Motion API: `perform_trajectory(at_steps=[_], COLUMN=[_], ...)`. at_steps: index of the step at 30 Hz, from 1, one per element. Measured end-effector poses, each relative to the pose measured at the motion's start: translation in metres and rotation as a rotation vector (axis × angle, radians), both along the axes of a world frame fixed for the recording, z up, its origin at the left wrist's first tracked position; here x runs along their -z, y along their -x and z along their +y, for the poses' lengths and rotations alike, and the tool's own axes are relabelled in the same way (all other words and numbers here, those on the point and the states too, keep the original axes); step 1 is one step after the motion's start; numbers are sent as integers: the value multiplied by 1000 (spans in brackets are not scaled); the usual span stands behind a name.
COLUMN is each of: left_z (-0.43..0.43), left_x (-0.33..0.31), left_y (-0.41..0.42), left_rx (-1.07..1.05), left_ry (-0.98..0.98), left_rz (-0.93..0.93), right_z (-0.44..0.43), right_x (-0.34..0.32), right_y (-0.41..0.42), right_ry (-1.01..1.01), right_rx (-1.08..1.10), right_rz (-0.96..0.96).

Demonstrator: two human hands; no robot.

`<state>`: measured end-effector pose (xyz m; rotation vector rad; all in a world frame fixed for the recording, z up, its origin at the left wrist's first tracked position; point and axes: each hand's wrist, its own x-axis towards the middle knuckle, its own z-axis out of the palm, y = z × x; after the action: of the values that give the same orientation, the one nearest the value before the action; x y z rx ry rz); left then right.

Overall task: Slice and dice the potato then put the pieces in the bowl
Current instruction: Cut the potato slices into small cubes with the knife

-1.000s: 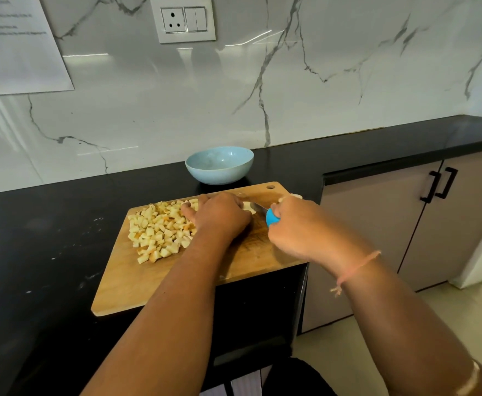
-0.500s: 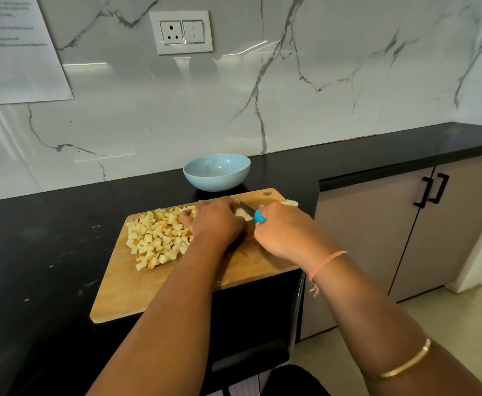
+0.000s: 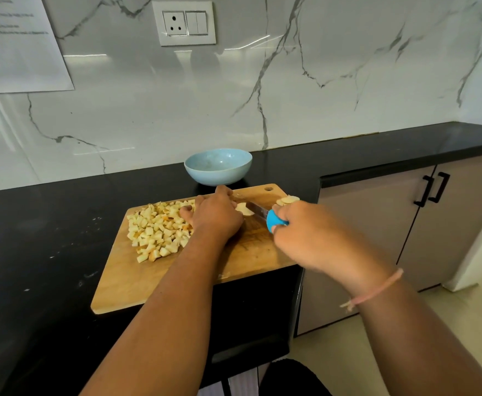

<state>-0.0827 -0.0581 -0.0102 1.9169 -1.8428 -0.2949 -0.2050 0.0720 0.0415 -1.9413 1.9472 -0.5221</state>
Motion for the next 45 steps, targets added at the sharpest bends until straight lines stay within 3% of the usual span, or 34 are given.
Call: perform_trajectory(at_steps=[9,20,30,37,45], left_z=[-2,-3,5,-4,-12], left_x=[2,4,1,-2,-6], left_y=[0,1,20,19,0], left_rx=[-47,-45,-4,12,168], left_ry=[-7,34,150,129,41], left_rz=[8,30,-252,-173,-87], right_z=[-45,7,-4,-10,-26], right_x=[19,13,21,29,31], right_y=[-20,5,29,30,17], right_ry=[-4,-39,73,76,84], right_rx=[26,-44,76,67,47], right_rz=[-48,-38,-153,-164,-173])
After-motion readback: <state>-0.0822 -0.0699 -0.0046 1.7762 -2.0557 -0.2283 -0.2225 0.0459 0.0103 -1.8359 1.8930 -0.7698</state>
